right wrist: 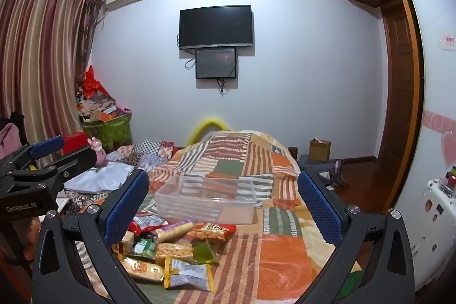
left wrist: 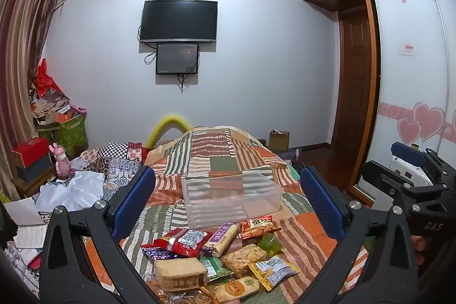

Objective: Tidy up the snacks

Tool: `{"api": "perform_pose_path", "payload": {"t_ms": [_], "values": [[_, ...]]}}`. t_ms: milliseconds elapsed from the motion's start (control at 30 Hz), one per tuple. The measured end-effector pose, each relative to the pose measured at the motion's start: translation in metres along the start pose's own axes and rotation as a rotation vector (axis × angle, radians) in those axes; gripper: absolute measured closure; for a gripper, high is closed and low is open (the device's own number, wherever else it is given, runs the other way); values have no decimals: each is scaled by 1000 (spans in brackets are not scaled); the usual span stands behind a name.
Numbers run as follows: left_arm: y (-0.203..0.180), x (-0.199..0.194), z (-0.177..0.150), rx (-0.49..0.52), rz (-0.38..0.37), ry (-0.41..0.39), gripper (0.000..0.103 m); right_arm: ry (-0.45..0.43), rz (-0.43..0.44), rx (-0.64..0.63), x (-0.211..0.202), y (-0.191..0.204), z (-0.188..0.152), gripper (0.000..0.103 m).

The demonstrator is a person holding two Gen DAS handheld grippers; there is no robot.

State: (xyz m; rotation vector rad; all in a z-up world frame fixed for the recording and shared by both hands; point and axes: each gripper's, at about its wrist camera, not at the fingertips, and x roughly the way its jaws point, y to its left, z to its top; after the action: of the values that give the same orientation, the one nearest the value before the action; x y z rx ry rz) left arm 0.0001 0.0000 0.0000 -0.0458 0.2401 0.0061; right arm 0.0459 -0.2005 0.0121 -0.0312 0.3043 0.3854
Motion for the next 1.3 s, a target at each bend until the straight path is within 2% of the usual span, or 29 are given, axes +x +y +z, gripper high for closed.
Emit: {"api": "perform_pose_path", "payload": {"t_ms": [1300], "values": [[1,2,-6,13,-4,-3,0,-2,9,-1,-3,2,4,0]]}}
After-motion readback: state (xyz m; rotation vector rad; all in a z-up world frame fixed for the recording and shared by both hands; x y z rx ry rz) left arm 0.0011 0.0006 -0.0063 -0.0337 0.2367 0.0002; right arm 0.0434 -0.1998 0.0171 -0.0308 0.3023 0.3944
